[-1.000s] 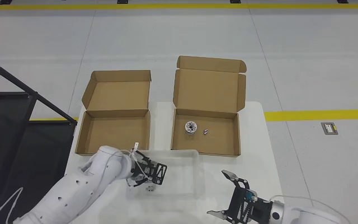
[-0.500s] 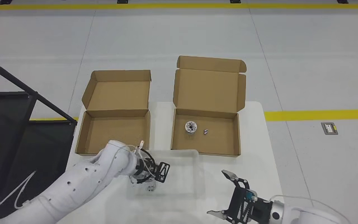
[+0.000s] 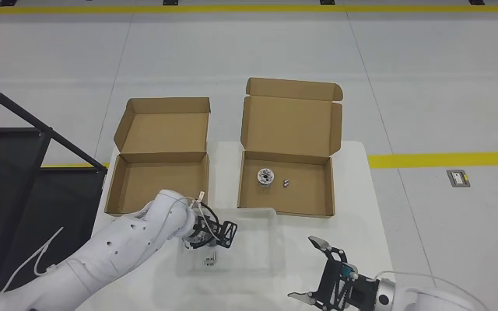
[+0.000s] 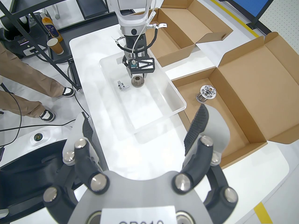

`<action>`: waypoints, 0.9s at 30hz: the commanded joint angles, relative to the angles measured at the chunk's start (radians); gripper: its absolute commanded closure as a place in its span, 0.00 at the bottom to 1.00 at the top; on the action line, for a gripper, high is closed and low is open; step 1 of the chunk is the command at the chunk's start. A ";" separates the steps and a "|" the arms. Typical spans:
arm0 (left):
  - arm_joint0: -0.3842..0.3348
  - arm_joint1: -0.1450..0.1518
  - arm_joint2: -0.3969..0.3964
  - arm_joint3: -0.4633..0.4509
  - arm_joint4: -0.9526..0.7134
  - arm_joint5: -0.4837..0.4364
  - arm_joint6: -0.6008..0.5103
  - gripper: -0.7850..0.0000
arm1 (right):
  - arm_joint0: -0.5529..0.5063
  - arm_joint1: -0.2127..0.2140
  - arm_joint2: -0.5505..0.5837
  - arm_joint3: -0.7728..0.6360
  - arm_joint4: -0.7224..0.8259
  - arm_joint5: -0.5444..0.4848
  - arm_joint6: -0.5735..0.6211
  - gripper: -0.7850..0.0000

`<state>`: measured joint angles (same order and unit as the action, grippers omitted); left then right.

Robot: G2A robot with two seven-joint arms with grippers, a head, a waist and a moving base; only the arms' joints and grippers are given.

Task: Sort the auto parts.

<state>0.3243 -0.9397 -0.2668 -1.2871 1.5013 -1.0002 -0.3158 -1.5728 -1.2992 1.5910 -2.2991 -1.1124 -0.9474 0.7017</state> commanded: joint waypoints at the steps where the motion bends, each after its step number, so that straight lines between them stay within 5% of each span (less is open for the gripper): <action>1: 0.002 -0.007 -0.003 0.007 0.002 -0.001 0.000 0.46 | 0.000 0.000 0.000 0.000 0.000 0.000 0.000 0.00; 23: -0.023 -0.058 0.061 0.091 0.031 -0.012 0.034 0.60 | 0.000 0.000 0.000 0.000 0.000 0.000 0.000 0.00; 27: -0.031 -0.063 0.076 0.101 0.023 -0.012 0.044 0.70 | 0.000 0.000 0.000 0.000 0.000 0.000 0.000 0.00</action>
<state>0.2953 -1.0018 -0.1938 -1.1894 1.5270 -1.0123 -0.2749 -1.5728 -1.2992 1.5910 -2.2991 -1.1124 -0.9474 0.7017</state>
